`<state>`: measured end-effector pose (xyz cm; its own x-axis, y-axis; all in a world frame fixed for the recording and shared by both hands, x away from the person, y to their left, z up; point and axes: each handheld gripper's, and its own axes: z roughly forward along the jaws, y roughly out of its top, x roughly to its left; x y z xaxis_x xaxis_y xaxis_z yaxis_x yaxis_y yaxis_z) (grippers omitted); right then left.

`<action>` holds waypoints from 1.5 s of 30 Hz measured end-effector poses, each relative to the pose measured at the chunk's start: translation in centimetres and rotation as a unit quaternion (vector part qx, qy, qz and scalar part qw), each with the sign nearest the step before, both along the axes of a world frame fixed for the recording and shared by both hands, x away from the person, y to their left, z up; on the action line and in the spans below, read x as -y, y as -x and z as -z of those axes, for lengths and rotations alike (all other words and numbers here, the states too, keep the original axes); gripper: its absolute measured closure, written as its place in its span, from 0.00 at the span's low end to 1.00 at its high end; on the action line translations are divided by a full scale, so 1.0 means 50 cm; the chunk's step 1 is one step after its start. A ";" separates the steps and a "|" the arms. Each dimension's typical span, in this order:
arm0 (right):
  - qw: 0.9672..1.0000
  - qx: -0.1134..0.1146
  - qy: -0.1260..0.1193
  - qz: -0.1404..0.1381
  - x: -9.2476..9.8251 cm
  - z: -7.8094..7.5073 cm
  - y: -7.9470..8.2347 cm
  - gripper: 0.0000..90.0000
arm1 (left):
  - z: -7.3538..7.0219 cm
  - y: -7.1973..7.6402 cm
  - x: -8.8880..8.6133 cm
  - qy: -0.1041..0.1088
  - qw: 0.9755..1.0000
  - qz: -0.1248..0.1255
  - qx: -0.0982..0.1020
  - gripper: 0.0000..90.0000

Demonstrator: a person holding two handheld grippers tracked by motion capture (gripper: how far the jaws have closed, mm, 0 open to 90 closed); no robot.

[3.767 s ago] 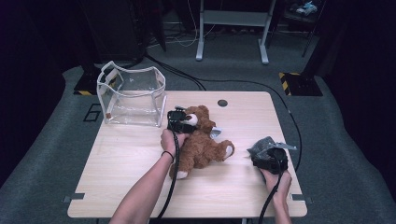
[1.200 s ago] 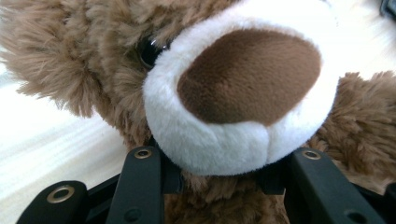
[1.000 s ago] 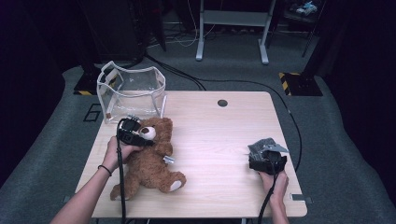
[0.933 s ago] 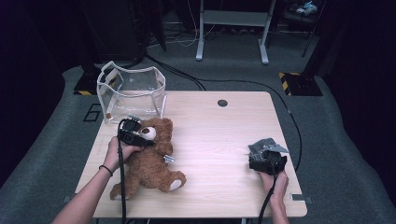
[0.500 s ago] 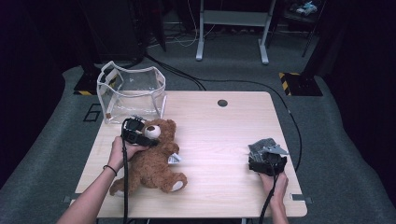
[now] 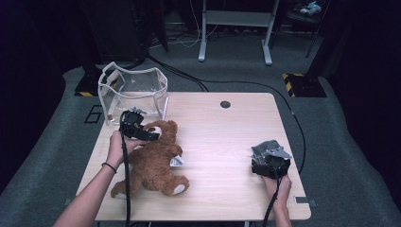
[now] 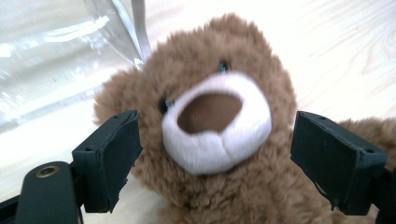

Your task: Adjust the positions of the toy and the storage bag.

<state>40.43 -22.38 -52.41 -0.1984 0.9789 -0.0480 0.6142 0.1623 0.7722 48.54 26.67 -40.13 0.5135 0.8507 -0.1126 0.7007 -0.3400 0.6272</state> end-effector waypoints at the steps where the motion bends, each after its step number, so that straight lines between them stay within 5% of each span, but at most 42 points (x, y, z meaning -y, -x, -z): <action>1: 1.000 -0.001 0.002 -0.002 0.000 0.000 0.000 0.04 | -0.006 -0.003 0.001 -0.003 1.000 -0.002 0.009 0.17; 9: 1.000 -0.001 0.000 0.001 -0.001 0.000 0.001 0.04 | -0.054 -0.035 0.009 -0.010 0.999 -0.013 0.044 0.15; 16: 1.000 0.000 0.000 0.001 0.000 0.000 0.001 0.04 | -0.099 -0.057 0.030 -0.026 0.995 -0.026 0.092 0.15; 25: 1.000 -0.001 -0.001 0.002 0.000 0.000 0.001 0.04 | -0.138 -0.090 0.049 -0.040 0.992 -0.038 0.116 0.16; 32: 1.000 -0.001 0.003 -0.002 0.000 0.000 0.000 0.04 | -0.155 -0.130 0.065 -0.055 0.991 -0.040 0.118 0.18; 45: 1.000 0.001 -0.001 0.000 -0.001 0.001 0.002 0.04 | -0.136 -0.214 0.096 -0.090 0.989 -0.043 0.110 0.39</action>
<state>40.35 -22.35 -52.44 -0.1974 0.9792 -0.0468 0.6135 0.1606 0.7732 59.23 21.87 -33.32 0.4326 0.8887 0.1519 0.5850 -0.4049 0.7028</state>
